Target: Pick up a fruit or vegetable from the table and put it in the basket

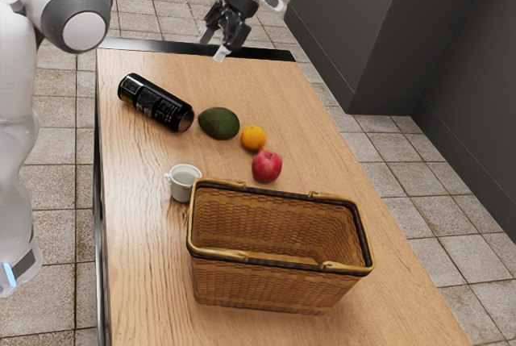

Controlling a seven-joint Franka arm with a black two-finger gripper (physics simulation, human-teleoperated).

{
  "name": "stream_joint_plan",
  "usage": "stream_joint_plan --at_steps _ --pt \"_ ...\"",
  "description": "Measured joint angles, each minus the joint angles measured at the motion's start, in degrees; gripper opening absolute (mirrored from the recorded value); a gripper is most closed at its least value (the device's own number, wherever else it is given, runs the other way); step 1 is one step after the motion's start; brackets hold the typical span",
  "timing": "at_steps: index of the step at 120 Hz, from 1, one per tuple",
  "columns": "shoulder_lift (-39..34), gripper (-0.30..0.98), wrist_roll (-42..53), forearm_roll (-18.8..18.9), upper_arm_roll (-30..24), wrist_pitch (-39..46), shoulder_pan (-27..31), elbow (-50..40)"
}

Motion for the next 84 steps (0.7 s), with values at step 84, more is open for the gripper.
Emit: stream_joint_plan --at_steps 84 --pt "-6.85 0.69 23.37 6.17 -0.42 19.48 -7.74 5.46"
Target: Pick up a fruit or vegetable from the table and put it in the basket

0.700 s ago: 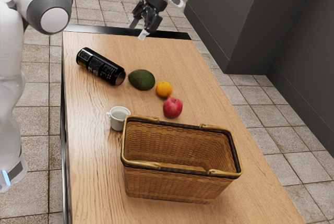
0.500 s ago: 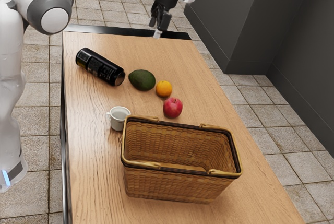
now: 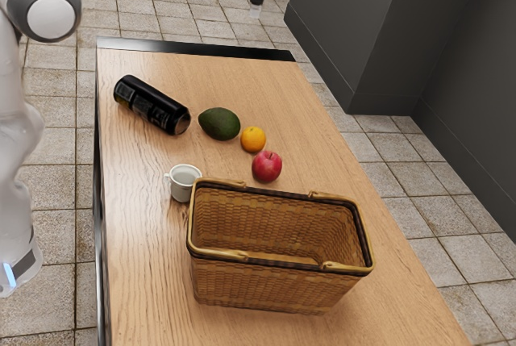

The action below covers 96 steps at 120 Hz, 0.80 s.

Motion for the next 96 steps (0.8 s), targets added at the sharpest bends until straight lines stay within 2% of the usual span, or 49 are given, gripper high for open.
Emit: stream_joint_plan --at_steps 13,20,38,62,74,82,96 --pt "4.53 0.69 0.99 1.71 0.67 1.78 -4.58 -3.59" --pt "5.68 0.68 2.13 0.61 0.84 4.36 -7.61 -8.71" --pt "6.20 0.69 5.52 -4.19 1.01 10.73 -1.12 -17.96" --pt "6.43 0.69 9.70 -6.70 1.01 16.86 2.52 -23.90" --pt "5.66 0.69 11.49 -7.10 1.00 19.79 1.85 -26.91" --pt "2.19 0.69 12.50 -6.82 0.97 21.43 1.21 -29.83" --pt "-2.17 0.69 13.25 -3.11 0.85 23.80 1.59 -33.63"
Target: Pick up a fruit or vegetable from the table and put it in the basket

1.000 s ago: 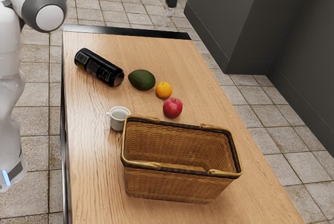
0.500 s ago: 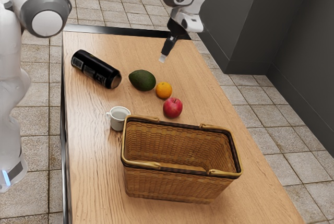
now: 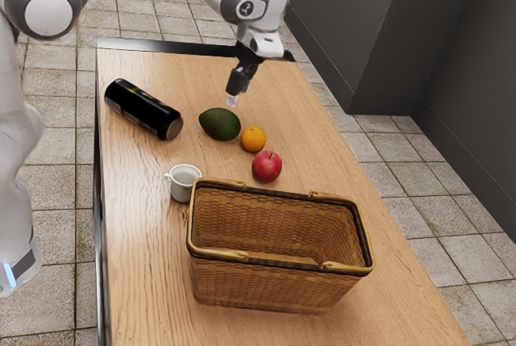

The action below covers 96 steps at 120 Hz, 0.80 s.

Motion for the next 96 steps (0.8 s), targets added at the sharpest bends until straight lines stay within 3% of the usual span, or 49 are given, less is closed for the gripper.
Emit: stream_joint_plan --at_steps 19,51,96 --pt "-1.07 0.69 0.69 2.19 0.11 3.03 1.11 -4.00" --pt "-6.38 0.69 1.53 5.13 0.09 6.40 -2.12 -8.98" --pt "-5.83 0.69 2.21 6.08 0.32 9.77 -1.67 -11.80"
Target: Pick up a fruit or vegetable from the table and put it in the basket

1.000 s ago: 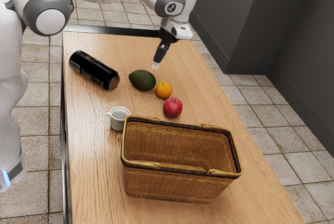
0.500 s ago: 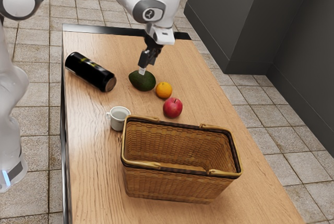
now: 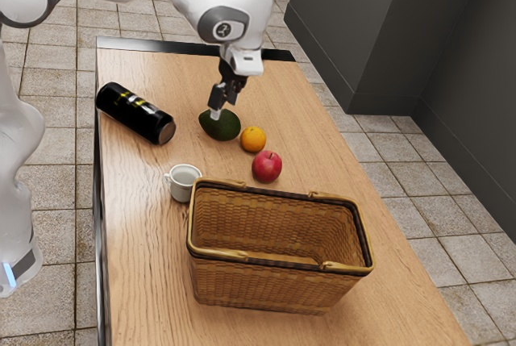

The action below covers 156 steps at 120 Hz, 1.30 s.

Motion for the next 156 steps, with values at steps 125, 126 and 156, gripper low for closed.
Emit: stream_joint_plan --at_steps 125,126,156 --pt "5.04 0.67 0.45 -1.82 0.20 2.31 -0.78 -3.13" --pt "5.06 0.67 0.45 -1.84 0.18 2.32 -0.74 -3.12" --pt "5.48 0.47 0.14 -2.78 -0.18 2.51 0.33 -3.07"
